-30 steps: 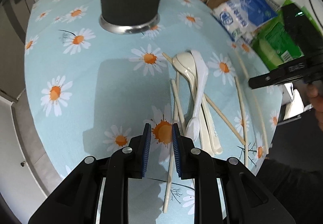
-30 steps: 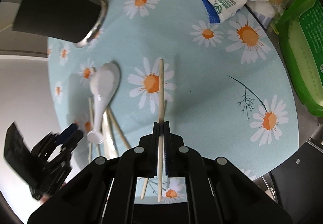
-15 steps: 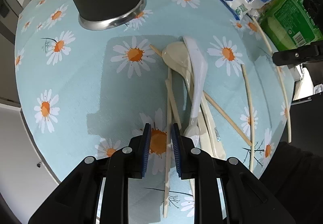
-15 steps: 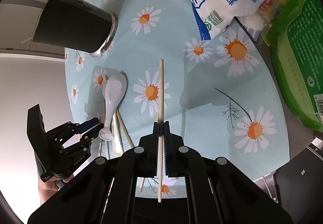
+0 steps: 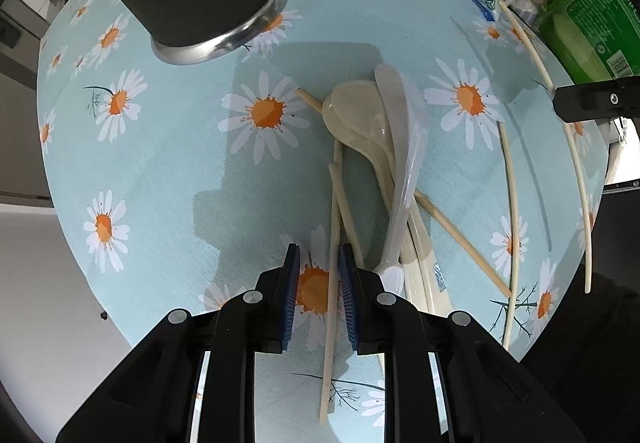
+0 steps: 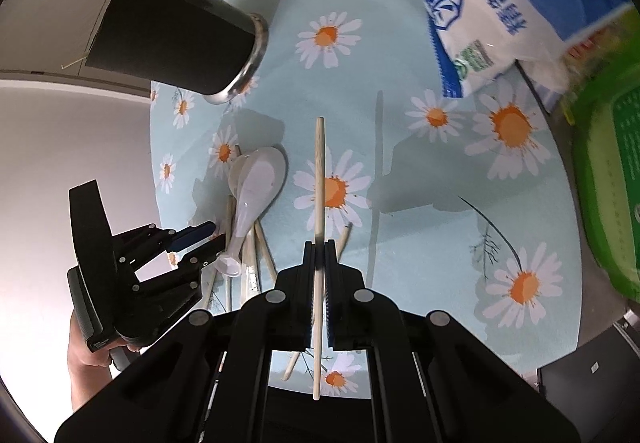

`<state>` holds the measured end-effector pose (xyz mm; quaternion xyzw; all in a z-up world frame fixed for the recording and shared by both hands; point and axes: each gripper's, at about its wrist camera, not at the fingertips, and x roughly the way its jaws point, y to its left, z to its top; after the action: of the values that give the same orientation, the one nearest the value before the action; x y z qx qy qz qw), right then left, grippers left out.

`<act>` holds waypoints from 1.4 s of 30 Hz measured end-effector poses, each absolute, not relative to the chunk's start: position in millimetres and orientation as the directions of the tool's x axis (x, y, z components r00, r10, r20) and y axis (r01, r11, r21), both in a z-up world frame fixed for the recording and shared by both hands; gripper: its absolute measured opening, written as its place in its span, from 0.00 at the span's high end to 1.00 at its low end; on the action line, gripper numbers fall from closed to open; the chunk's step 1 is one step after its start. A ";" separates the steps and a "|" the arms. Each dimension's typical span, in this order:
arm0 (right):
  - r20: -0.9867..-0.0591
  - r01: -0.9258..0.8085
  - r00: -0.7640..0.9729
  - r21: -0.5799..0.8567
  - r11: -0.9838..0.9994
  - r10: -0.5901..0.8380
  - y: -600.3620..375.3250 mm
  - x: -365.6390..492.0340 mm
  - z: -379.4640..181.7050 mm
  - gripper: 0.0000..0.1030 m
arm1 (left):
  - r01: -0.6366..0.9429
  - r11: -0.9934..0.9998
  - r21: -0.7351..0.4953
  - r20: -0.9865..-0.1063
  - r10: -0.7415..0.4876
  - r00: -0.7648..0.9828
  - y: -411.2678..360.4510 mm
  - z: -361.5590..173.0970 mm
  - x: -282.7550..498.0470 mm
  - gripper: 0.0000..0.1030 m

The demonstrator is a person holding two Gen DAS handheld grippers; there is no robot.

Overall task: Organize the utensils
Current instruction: 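Lift the chopstick upright with the right gripper over the black holder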

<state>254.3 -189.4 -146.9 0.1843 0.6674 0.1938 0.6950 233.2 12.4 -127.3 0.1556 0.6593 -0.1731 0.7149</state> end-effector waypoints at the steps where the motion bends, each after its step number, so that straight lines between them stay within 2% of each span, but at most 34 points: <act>1: -0.854 -0.032 0.030 0.519 0.854 0.520 -188.4 255.3 -146.7 0.95 | 0.442 0.897 -0.005 -0.997 -0.040 0.072 12.5 -127.0 234.7 0.87; 4: -0.849 -0.050 0.023 0.526 0.849 0.528 -187.0 258.4 -146.8 0.95 | 0.407 0.913 0.001 -0.996 -0.035 0.080 15.6 -127.4 238.4 0.96; 14: -0.843 -0.128 0.010 0.532 0.837 0.538 -178.1 266.9 -144.7 0.95 | 0.281 0.960 -0.008 -0.989 -0.049 0.138 26.9 -123.3 239.5 0.97; 25: -0.831 -0.212 0.010 0.541 0.814 0.556 -161.8 275.8 -134.9 0.95 | 0.124 0.985 -0.120 -0.953 -0.149 0.263 69.4 -86.0 224.3 0.97; 33: -0.804 -0.314 0.016 0.560 0.767 0.594 -140.3 278.3 -117.5 0.95 | 0.045 0.972 -0.229 -0.885 -0.228 0.407 84.0 -42.9 210.4 0.97; 42: -0.761 -0.399 0.073 0.570 0.718 0.645 -131.3 280.6 -93.7 0.95 | 0.059 0.943 -0.328 -0.789 -0.308 0.531 75.6 -9.7 210.5 0.97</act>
<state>280.6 -131.3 -93.7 0.1064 0.5777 0.3602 0.7248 210.5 75.6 -9.7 -0.1318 0.4723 -0.1059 0.8651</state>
